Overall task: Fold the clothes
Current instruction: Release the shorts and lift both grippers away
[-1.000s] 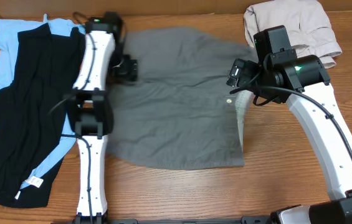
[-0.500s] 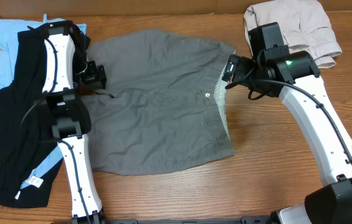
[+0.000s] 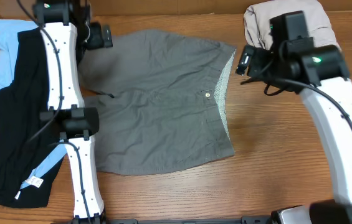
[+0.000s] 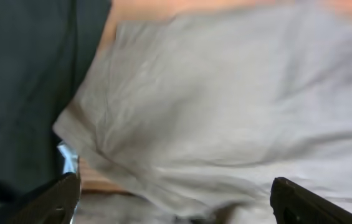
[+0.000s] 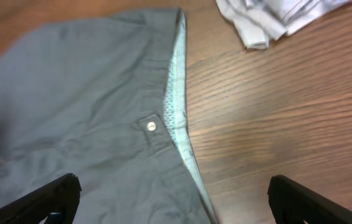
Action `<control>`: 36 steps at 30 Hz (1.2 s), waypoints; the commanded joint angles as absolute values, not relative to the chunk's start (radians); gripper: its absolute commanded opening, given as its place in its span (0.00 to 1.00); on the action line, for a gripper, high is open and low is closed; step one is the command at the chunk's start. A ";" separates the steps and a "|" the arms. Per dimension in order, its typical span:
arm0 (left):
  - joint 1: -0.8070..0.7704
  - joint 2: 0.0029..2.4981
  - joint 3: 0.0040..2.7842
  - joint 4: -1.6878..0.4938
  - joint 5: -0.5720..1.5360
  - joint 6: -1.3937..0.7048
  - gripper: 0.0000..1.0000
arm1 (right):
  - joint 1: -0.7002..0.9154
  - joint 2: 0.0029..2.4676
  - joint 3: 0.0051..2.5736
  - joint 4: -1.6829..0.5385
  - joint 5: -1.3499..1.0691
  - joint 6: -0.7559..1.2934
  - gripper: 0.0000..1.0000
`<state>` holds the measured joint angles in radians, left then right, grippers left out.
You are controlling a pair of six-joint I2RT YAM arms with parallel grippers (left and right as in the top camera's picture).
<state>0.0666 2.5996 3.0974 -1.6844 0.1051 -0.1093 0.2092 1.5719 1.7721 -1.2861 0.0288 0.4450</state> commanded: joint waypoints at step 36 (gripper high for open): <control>-0.004 0.901 0.915 -1.330 -0.183 -1.304 1.00 | 0.208 1.368 1.341 -1.383 -0.159 0.498 1.00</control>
